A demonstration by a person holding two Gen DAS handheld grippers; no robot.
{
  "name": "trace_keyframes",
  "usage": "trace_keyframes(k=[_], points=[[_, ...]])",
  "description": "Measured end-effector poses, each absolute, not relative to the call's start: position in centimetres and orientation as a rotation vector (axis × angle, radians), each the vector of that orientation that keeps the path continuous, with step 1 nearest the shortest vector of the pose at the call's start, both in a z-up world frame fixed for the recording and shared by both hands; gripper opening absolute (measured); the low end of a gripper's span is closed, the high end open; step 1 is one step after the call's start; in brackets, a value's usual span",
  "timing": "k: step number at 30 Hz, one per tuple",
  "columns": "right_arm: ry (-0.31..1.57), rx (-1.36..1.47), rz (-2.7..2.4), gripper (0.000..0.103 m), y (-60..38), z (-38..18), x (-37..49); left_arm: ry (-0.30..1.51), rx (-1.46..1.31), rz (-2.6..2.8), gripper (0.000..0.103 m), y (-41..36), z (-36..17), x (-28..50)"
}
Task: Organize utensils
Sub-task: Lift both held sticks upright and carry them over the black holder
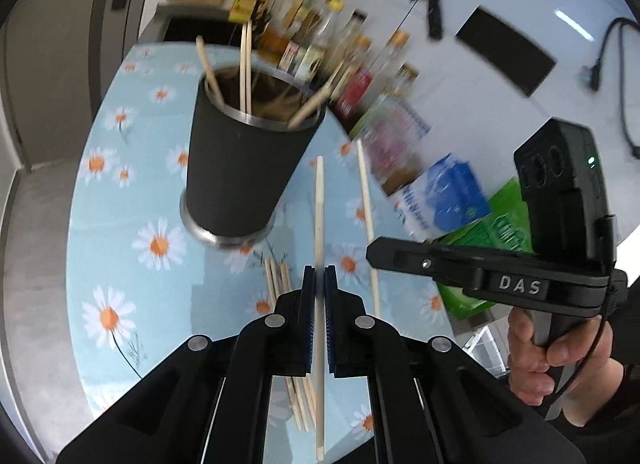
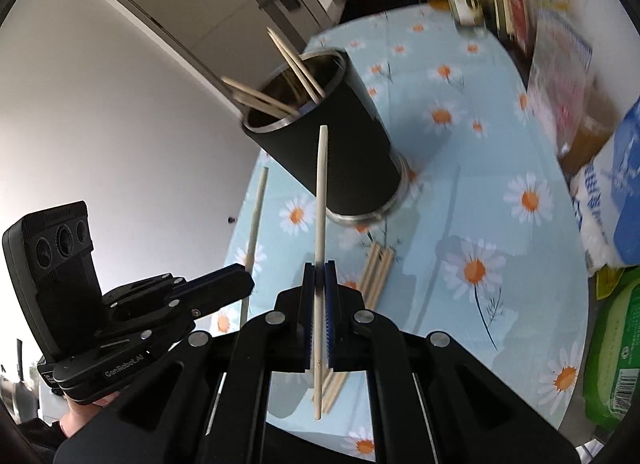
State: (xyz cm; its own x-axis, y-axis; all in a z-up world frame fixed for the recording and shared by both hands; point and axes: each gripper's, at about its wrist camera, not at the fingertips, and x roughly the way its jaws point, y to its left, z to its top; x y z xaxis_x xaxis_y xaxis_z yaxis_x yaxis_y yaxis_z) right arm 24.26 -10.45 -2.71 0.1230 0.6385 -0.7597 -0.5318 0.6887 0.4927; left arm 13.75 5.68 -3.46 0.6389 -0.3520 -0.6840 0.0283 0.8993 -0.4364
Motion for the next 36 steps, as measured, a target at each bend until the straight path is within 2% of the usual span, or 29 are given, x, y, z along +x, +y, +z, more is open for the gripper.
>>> trace_keyframes(k=[11, 27, 36], points=[[1.030, 0.194, 0.833, 0.006, -9.3, 1.0, 25.2, 0.674, -0.398, -0.287, 0.004, 9.2, 0.5, 14.3], [0.618, 0.235, 0.900, 0.006, -8.9, 9.8, 28.5, 0.433, -0.388, -0.264, 0.004, 13.1, 5.8, 17.7], [0.491, 0.192, 0.865, 0.006, -6.7, 10.5, 31.2, 0.251, -0.389, -0.226, 0.004, 14.4, 7.8, 20.1]])
